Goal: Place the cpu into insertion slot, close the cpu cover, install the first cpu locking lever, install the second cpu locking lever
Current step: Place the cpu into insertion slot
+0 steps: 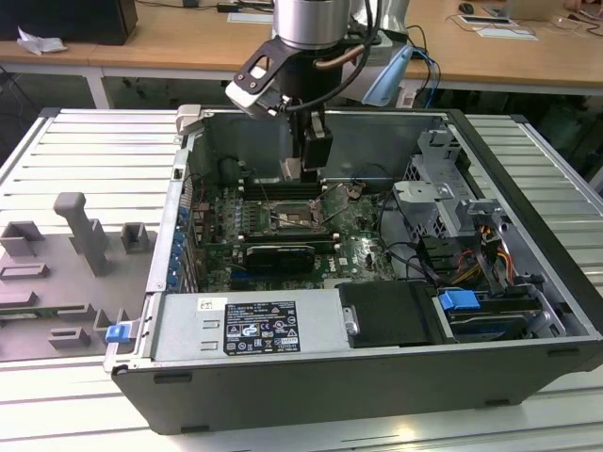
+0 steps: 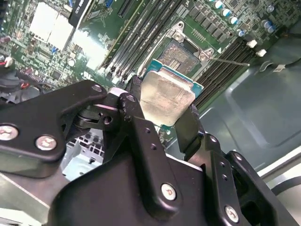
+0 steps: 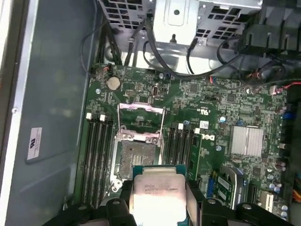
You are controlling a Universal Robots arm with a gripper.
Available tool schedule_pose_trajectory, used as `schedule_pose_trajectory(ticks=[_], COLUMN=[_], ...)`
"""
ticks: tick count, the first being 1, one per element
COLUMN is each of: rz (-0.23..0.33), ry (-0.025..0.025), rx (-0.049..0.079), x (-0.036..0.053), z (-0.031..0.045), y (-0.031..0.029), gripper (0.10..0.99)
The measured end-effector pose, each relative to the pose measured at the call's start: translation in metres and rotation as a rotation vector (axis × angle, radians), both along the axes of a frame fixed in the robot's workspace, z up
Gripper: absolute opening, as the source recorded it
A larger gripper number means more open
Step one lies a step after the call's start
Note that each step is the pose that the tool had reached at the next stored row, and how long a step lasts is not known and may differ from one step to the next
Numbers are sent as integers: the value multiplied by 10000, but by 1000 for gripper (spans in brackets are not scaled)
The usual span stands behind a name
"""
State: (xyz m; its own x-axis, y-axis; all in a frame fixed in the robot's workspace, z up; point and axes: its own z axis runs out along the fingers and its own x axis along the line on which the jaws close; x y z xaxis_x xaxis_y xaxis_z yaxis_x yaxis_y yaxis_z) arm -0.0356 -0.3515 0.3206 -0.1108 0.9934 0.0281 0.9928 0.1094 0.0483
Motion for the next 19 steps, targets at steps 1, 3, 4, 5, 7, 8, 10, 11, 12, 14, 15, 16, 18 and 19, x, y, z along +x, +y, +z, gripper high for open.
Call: schedule_pose_trajectory(ticks=[1,3,4,5,7,8,10,11,12,14,15,16,18,19], rz=[-3,0,-12,-68,-443,-608,-773,-777,-779,-778,-779,-778,-778,-779], ry=[1,1,1,1,1,1,0,1,0,1,1,1,0,1], rx=[-2,-1,0,-1,-1,-1,0,-1,-4,-5,-4,-5,-4,-7], x=[-3,-5,-5,-6,-6,-6,-5,-5,-6,-6,-6,-5,-5,-6], z=[-37,-103,-142,-166,-211,-234,-295,-323,-335,-372,-380,-387,-398,-401], y=[0,0,0,0,0,0,2,2,2,2,2,2,2,2], gripper=[533,533,533,533,533,533,533,533,533,533,533,533,533,533])
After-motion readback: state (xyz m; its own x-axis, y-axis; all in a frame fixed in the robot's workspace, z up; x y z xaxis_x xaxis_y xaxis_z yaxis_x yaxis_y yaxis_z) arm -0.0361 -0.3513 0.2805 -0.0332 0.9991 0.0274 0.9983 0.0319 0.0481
